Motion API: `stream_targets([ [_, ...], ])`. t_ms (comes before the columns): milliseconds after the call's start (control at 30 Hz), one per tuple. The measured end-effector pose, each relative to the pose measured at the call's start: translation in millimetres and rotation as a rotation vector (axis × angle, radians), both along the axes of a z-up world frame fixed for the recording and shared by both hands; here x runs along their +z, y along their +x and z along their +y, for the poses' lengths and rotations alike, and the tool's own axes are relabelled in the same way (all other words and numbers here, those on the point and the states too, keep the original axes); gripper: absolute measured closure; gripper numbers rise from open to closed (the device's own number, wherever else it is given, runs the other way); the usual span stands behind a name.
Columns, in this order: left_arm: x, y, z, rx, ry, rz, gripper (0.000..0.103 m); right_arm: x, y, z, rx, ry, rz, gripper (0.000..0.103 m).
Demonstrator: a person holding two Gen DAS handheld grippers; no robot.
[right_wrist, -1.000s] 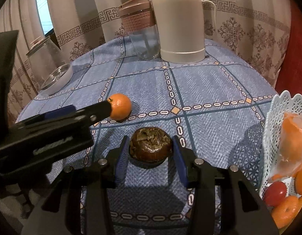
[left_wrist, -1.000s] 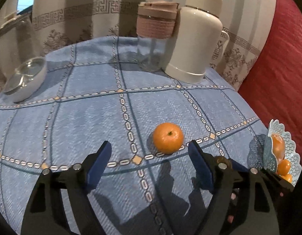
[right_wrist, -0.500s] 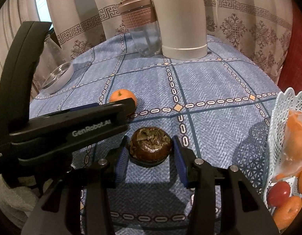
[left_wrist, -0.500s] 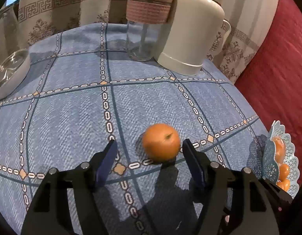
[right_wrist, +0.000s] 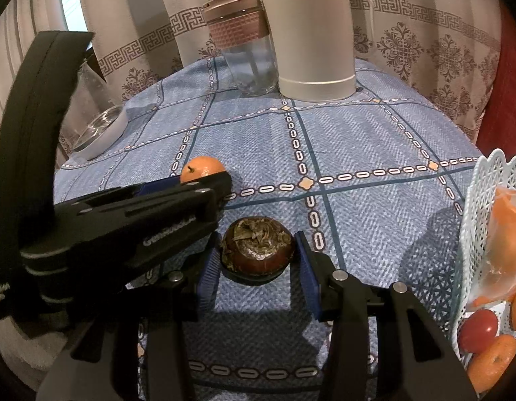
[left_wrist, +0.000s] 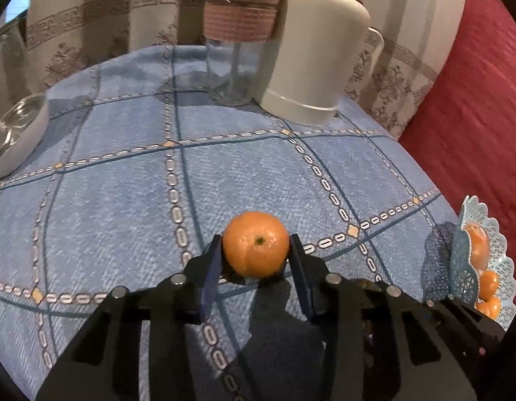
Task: Organize fruits
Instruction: 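Grasp the loose orange with the left tool, then carry the brown fruit toward the white basket with the right tool while the left tool holds the orange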
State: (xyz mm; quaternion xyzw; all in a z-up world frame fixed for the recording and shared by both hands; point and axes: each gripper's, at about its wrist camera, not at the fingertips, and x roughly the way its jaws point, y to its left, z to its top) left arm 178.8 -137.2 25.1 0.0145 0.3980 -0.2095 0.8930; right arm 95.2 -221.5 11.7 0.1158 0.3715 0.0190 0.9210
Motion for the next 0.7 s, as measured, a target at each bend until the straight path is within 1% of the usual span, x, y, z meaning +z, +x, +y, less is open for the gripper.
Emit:
stream_targets([
  [67,2,-4,5,0.025,0.006,-0.017,0.063,0,0,0,0.002,0.003,-0.002,0.057],
  [133,7,-10,11,0.059,0.034,-0.052,0.063,0,0,0,0.003,0.004,-0.002,0.057],
  [200,10,-16,16,0.081,0.046,-0.076,0.063,0,0,0,0.004,0.005,-0.002,0.057],
  [300,15,-27,29,0.120,0.045,-0.094,0.063,1,-1,0,0.007,0.009,-0.004,0.057],
  [533,37,-59,60,0.246,0.068,-0.180,0.063,2,-1,1,0.008,0.011,-0.006,0.057],
  [700,50,-82,81,0.307,0.067,-0.224,0.063,4,-1,0,0.006,0.013,-0.009,0.057],
])
